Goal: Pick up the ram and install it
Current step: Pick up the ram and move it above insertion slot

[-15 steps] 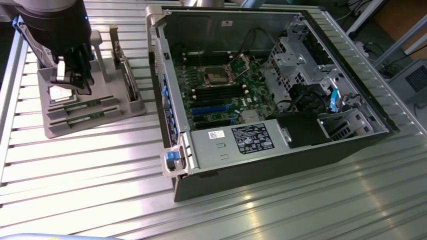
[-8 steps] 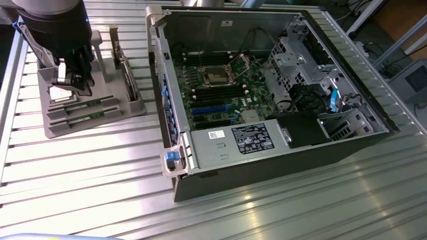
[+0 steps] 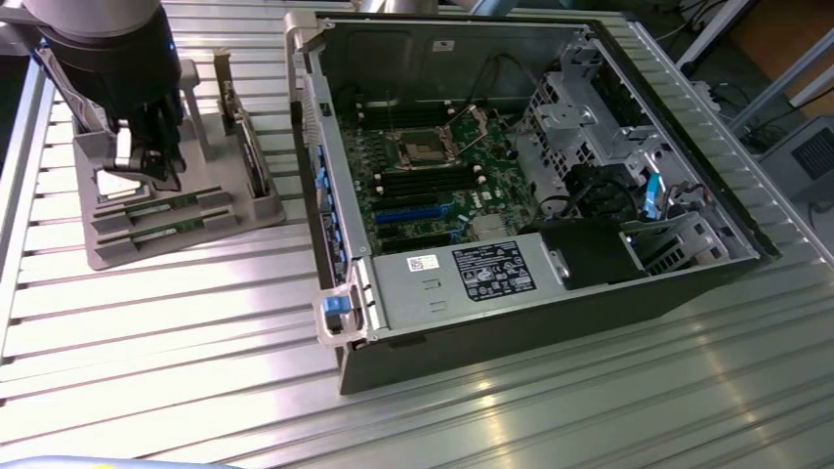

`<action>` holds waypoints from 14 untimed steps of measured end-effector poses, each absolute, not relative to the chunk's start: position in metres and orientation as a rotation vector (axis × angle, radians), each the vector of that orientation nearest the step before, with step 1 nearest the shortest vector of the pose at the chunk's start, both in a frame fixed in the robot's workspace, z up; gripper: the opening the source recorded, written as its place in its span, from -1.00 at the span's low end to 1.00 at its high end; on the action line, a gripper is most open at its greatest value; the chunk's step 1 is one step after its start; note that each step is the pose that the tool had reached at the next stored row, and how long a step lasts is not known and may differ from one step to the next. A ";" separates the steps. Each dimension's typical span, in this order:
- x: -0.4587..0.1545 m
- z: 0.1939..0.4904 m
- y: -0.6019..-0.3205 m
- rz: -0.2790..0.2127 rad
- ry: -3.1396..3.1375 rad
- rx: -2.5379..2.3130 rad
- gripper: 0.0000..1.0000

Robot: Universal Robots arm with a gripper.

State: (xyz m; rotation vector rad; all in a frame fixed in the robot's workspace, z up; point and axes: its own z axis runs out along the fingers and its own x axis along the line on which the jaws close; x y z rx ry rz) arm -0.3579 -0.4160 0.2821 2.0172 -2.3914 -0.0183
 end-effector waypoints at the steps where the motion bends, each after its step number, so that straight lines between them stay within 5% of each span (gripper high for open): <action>1: -0.358 0.282 -0.416 -0.018 -2.391 2.017 -0.40; 14: -0.358 0.274 -0.416 -0.018 -2.391 2.017 -0.40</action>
